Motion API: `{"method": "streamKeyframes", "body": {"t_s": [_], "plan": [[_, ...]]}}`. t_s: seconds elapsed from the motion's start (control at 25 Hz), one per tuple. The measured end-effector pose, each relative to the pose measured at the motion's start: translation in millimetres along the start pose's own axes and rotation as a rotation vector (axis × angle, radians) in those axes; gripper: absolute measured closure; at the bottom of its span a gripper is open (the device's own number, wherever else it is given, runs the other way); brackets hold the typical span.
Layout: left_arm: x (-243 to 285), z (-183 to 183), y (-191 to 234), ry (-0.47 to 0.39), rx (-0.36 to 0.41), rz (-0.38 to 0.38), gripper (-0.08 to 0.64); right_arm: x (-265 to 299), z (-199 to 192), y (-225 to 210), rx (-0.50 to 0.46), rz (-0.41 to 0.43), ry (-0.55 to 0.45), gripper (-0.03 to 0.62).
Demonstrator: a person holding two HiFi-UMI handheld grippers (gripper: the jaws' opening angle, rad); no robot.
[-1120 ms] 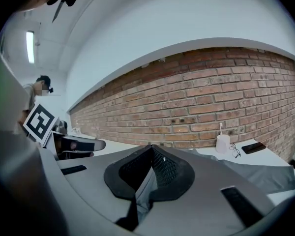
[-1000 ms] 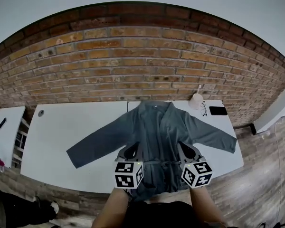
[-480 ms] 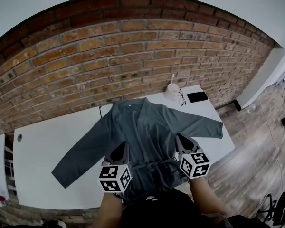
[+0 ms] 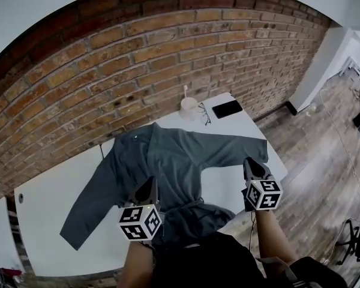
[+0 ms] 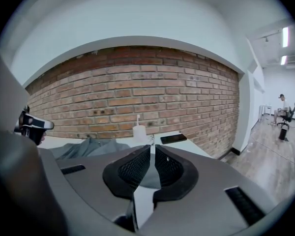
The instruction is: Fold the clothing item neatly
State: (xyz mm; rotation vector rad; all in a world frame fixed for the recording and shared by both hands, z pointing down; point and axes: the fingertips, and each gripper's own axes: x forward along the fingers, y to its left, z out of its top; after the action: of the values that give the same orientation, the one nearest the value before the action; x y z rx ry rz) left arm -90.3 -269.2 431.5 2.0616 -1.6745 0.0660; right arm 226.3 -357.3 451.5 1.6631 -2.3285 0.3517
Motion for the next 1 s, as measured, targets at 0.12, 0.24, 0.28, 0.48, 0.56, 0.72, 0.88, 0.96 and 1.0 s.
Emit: {"method": "streamKeyframes", "body": {"t_s": [0.12,0.24,0.28,0.48,0.56,0.72,0.88,0.96,1.0], "plan": [[11,2,-16,0.017,0.026,0.003,0.568,9,-11,-47,0.018,-0.037,0.026,0.535],[17,-2,-26,0.042,0.033,0.014,0.568,20,-24,-89,0.041,-0.073,0.038,0.475],[18,-5,-28,0.047,0.03,0.021,0.568,24,-28,-105,0.04,-0.093,0.049,0.444],[19,-12,-29,0.05,-0.004,0.062,0.569,51,-67,-169,0.063,-0.198,0.153,0.322],[19,-13,-29,0.054,0.013,0.078,0.569,61,-90,-185,0.068,-0.239,0.206,0.318],[20,-14,-37,0.061,0.024,0.087,0.568,75,-126,-206,0.04,-0.312,0.31,0.318],[21,-24,-44,0.09,0.025,0.094,0.568,80,-145,-219,0.102,-0.354,0.369,0.318],[21,-28,-45,0.1,0.008,0.099,0.568,84,-152,-221,0.123,-0.349,0.404,0.318],[21,-29,-45,0.102,0.002,0.103,0.568,85,-155,-220,0.139,-0.344,0.412,0.318]]}}
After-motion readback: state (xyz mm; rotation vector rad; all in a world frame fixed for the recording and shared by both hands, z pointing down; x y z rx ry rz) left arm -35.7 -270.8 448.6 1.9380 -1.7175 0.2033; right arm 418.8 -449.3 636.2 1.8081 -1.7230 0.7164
